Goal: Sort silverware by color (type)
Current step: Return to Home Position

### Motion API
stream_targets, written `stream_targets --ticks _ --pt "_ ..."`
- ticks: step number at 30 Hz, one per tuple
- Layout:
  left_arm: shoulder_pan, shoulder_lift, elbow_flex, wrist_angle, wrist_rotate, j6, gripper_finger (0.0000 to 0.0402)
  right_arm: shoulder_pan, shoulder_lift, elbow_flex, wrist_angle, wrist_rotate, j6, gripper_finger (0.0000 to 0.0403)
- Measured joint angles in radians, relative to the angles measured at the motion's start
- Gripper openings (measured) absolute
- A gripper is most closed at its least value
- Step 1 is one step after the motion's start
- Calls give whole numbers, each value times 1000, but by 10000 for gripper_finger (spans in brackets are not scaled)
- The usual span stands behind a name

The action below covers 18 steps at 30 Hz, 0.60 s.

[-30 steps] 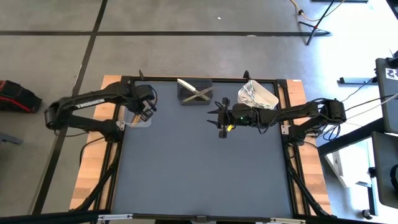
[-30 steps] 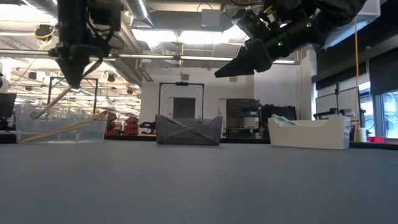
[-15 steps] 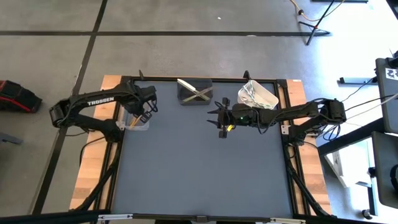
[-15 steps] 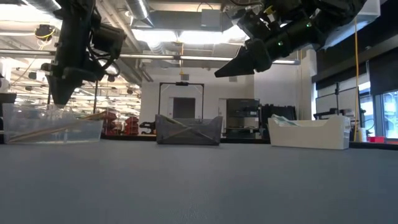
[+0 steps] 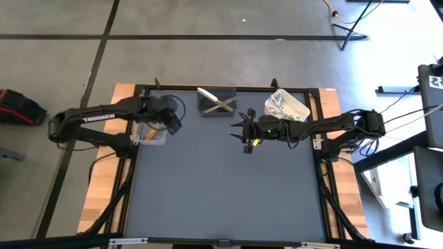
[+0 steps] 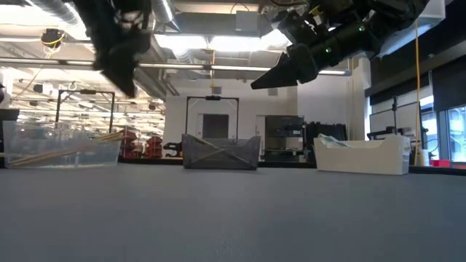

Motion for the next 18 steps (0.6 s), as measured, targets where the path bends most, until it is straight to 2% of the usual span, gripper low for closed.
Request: stream_targets --ticks 7,10,13,18 --pt "-216 -19 -167 501 19 183 103 0 -7 0 -2 -79 21 142" --pt "-300 -40 -280 689 18 229 103 0 -26 0 -36 -85 22 108" --pt "-372 -97 -401 850 19 248 101 -2 -65 0 -88 -138 21 64" --pt "-440 -246 -597 1076 23 247 68 -41 -170 -20 -173 -305 31 6"
